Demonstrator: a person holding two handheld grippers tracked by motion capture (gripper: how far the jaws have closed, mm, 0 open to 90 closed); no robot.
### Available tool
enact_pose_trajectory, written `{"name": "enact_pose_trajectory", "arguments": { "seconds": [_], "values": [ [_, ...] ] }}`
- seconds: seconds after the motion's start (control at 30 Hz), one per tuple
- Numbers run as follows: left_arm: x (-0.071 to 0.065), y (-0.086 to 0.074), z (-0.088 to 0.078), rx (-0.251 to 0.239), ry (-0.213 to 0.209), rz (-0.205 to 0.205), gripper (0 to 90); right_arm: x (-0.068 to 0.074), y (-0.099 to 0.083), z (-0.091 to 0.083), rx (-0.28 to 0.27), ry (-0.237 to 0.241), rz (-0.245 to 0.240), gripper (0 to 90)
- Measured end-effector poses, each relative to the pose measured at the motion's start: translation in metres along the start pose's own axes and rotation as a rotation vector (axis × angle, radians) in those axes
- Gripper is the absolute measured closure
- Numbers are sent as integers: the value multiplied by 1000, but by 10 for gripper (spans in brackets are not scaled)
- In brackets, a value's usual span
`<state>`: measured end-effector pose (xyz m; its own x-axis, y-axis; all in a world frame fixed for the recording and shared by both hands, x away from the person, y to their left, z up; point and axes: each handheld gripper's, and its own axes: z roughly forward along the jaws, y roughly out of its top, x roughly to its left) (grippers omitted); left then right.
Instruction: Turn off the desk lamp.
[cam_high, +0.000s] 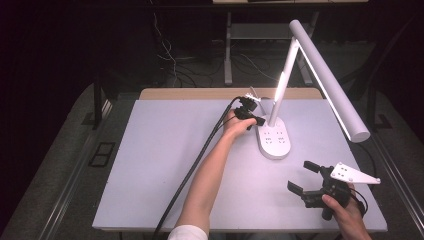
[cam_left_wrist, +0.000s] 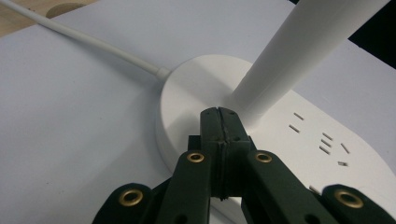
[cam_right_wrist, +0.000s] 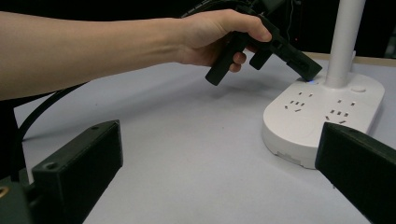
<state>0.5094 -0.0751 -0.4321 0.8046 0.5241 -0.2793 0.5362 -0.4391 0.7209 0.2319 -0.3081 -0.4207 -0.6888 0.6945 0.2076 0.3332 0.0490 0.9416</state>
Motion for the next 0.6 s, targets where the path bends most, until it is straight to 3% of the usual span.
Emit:
{"name": "enact_pose_trajectory", "arguments": {
  "seconds": [0.27,0.6],
  "values": [
    [-4,1,1,-4,26,-10,900,0,0,0,-3,-3,-1,6],
    [-10,5,2,29,69,1,900,1,1,-1,-10,-8,-5,7]
  ]
}}
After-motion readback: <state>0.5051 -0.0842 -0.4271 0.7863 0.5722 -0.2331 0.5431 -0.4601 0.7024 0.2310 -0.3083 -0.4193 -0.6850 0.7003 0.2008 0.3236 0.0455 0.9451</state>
